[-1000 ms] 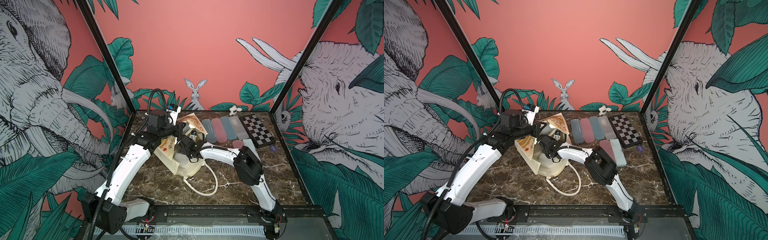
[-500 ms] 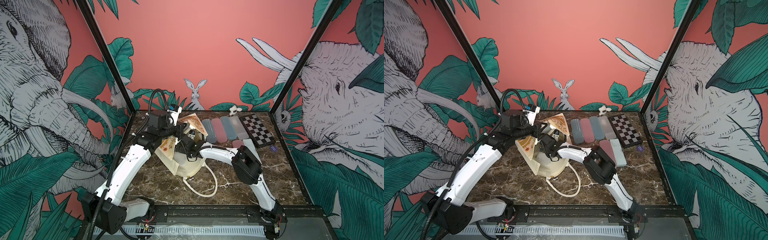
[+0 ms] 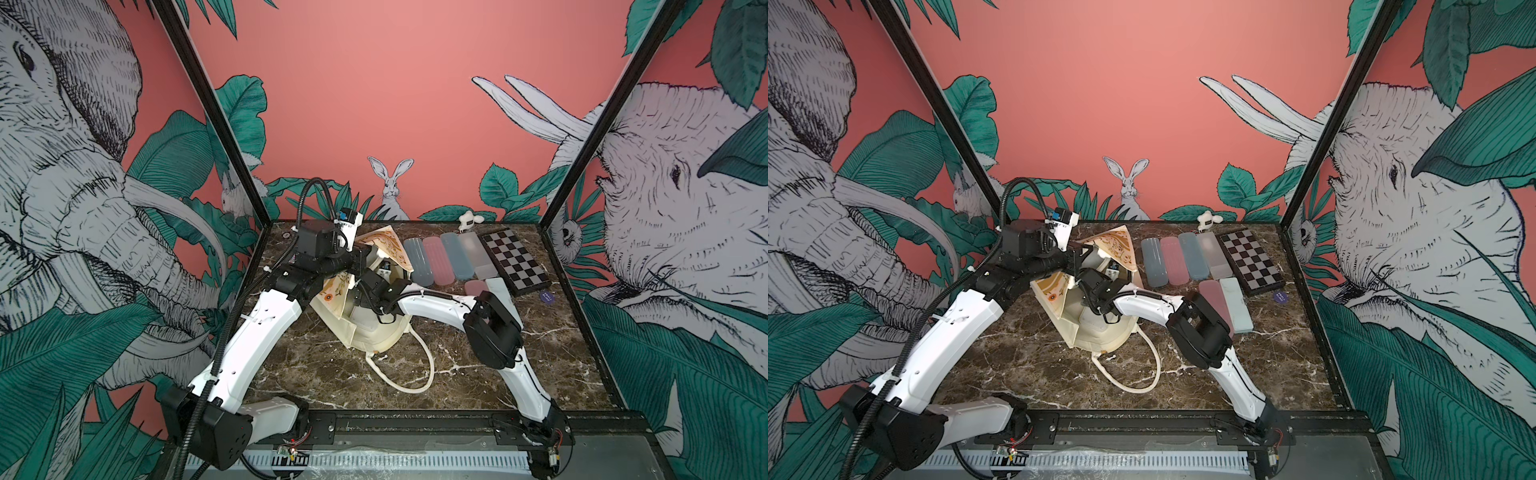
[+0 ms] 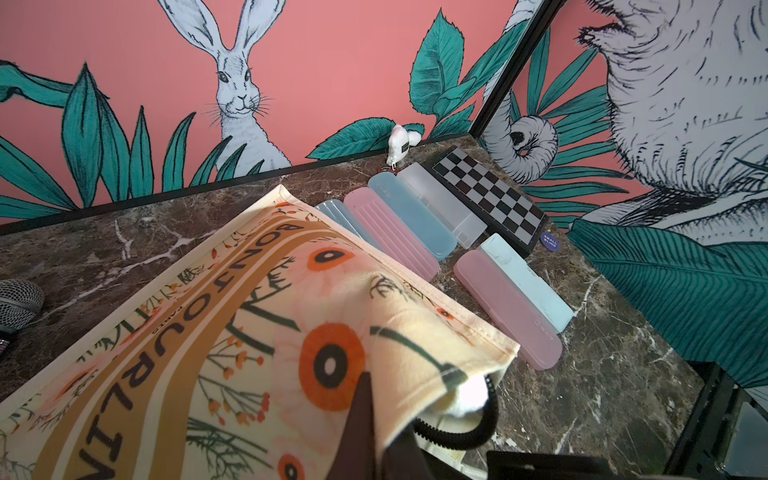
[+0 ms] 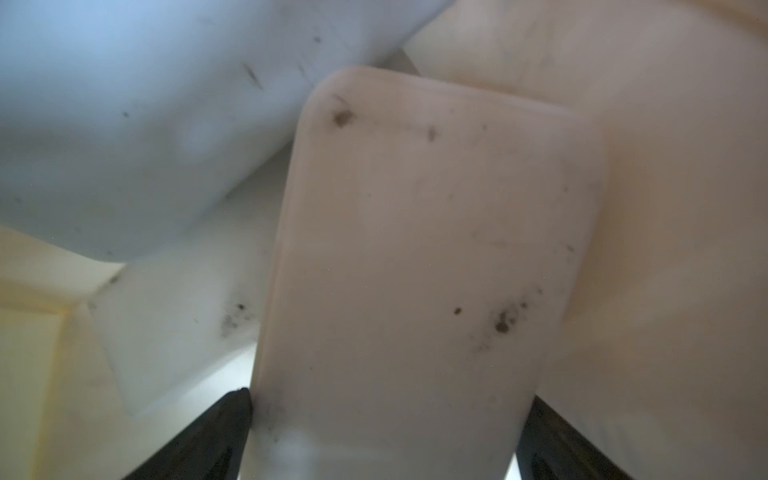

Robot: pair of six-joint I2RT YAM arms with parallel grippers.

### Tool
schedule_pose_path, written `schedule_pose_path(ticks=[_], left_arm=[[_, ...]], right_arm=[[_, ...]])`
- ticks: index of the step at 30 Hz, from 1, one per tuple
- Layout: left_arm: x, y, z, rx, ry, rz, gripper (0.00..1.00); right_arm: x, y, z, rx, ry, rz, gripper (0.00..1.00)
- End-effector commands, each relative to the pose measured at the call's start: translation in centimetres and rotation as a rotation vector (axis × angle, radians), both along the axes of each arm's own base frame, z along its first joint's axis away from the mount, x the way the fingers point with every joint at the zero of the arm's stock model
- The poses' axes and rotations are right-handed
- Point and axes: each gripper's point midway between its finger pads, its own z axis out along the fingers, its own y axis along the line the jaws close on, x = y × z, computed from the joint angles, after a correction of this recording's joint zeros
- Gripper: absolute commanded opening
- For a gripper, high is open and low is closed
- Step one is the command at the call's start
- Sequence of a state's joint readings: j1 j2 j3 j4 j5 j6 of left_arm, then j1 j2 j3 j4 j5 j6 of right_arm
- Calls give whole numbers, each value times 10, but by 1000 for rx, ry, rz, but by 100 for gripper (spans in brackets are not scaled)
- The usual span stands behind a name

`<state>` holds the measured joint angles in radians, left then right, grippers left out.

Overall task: Take out the pencil case from the canvas bag
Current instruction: Pick up the pencil case from the canvas bag.

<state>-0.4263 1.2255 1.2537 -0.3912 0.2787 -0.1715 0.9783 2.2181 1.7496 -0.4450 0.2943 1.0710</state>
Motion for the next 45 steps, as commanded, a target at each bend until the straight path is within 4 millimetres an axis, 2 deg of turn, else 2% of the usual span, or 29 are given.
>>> schedule_pose_path(ticks=[1, 4, 9, 12, 19, 23, 29, 33, 39, 45], left_arm=[[-7, 5, 49, -47, -156, 10, 0], [-7, 3, 48, -50, -153, 3, 0], [-6, -4, 47, -81, -135, -24, 0], [-6, -6, 46, -88, -129, -34, 0], [-7, -6, 50, -86, -138, -35, 0], [-6, -8, 49, -91, -133, -45, 0], [-7, -6, 51, -87, -139, -38, 0], [-7, 1, 51, -66, -147, -1, 0], [-5, 11, 52, -38, -155, 48, 0], [1, 13, 48, -49, -134, 76, 0]], right_arm=[[-5, -31, 5, -98, -7, -28, 98], [-9, -34, 5, -93, 1, -33, 98], [-10, -17, -1, 10, 31, -30, 98], [-11, -16, -8, -45, 61, -22, 98], [-12, -32, -34, -216, 100, -8, 98], [-13, -36, -40, -267, 108, 7, 98], [-11, -31, -33, -257, 93, 42, 98], [-10, -13, -18, -172, 48, 141, 98], [-20, 10, -2, 19, 17, 342, 98], [-23, -4, 5, 93, -10, 351, 98]])
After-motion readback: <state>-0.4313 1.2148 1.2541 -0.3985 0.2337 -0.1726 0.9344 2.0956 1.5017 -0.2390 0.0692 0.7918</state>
